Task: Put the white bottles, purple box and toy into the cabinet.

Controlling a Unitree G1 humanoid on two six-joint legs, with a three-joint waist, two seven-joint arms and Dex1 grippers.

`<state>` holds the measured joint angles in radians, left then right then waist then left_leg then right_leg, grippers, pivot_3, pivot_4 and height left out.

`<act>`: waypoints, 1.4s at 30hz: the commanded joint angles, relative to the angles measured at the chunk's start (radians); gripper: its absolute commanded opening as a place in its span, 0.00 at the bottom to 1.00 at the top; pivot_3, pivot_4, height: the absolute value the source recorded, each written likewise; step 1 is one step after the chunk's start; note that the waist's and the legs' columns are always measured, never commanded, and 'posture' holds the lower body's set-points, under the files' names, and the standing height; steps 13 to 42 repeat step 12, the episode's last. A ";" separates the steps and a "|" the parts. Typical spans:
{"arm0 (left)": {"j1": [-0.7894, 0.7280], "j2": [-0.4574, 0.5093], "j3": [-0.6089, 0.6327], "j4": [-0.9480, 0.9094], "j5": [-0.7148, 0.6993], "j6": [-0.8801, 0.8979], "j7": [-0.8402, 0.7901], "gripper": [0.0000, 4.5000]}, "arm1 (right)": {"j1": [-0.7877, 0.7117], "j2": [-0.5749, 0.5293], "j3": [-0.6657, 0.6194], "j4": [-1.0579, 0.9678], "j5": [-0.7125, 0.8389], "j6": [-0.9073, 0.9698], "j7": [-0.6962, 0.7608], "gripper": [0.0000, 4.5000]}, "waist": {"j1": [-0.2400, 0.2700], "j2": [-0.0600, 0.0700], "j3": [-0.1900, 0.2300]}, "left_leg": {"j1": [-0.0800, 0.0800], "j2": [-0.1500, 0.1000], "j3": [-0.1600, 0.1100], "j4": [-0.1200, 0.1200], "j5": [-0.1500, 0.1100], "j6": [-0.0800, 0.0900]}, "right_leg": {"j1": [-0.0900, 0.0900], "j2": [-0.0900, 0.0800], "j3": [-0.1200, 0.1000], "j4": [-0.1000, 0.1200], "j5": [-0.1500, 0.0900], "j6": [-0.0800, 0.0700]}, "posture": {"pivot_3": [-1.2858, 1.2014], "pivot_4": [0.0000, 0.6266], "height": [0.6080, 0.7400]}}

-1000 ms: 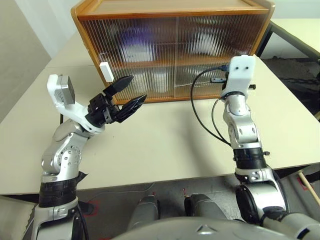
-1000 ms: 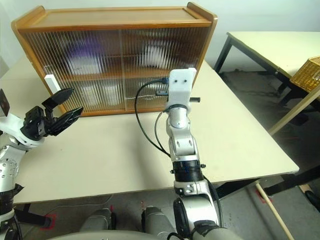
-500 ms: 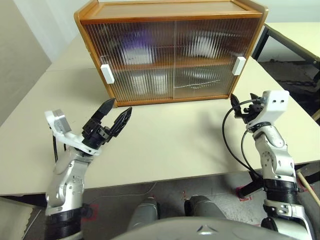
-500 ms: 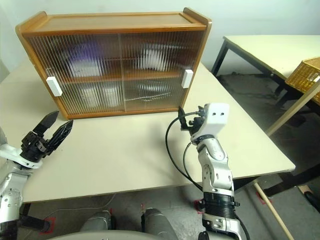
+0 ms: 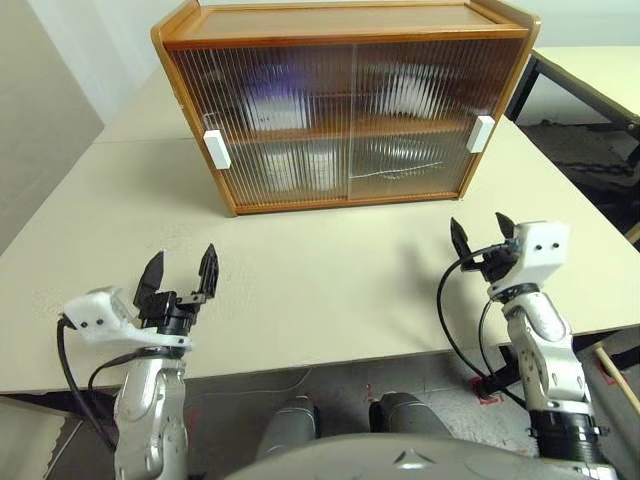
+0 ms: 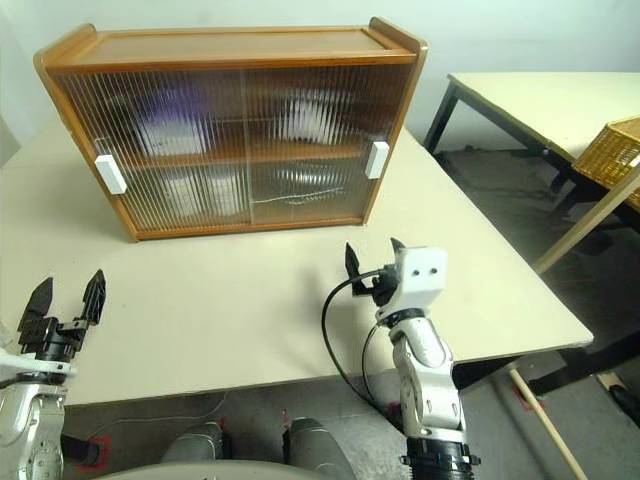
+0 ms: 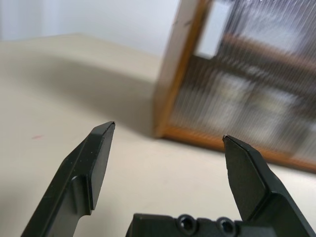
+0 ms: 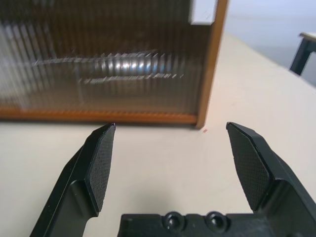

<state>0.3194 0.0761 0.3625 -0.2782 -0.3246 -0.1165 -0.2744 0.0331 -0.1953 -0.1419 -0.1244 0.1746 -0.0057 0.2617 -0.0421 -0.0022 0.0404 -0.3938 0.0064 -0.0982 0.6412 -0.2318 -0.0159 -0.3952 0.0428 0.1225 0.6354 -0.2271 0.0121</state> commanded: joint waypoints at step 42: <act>0.051 0.006 -0.089 0.024 0.075 -0.073 0.018 1.00 | 0.076 -0.001 0.005 -0.016 0.022 -0.083 0.049 0.99 | 0.003 0.000 0.000 | -0.009 0.000 0.001 0.000 -0.009 0.003 | -0.003 0.000 0.000 -0.002 -0.008 0.001 | 0.48 0.08 1.00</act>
